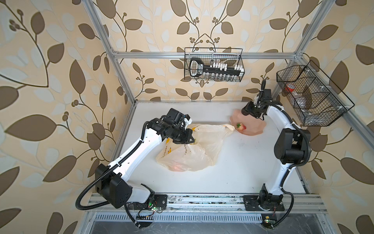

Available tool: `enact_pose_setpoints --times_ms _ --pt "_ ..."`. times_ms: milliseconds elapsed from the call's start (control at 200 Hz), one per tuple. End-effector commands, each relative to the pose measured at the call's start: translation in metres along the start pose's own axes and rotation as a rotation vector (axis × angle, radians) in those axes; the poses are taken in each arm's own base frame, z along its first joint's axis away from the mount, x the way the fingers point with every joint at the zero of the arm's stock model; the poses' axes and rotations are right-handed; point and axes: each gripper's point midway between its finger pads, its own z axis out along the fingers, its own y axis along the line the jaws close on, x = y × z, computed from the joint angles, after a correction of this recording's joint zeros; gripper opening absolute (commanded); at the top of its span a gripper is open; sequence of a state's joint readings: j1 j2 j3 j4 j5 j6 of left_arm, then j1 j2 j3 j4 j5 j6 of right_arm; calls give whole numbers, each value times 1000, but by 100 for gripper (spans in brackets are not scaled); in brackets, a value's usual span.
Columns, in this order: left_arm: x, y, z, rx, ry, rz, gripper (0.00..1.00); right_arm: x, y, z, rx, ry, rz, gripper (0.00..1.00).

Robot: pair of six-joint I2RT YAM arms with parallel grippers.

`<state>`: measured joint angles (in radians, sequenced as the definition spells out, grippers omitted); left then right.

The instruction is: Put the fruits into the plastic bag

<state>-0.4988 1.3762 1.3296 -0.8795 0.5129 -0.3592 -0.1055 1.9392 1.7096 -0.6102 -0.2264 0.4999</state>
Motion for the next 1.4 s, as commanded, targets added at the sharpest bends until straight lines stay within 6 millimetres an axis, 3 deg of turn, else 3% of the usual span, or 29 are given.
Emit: enact_pose_setpoints --times_ms 0,300,495,705,1010,1395 --pt "2 -8 -10 11 -22 36 0 -7 17 -12 -113 -26 35 36" --pt "0 -9 -10 13 -23 37 0 2 34 -40 -299 -80 123 34" --pt "0 -9 -9 13 -22 37 0 14 46 -69 -448 -135 160 34" --pt "-3 -9 -8 10 -22 38 0 56 51 -94 -602 -130 194 32" --pt "-2 -7 -5 8 -18 34 0 116 43 -127 -709 -113 251 30" --pt "-3 -6 -4 6 -17 27 0 193 39 -137 -786 -15 292 30"
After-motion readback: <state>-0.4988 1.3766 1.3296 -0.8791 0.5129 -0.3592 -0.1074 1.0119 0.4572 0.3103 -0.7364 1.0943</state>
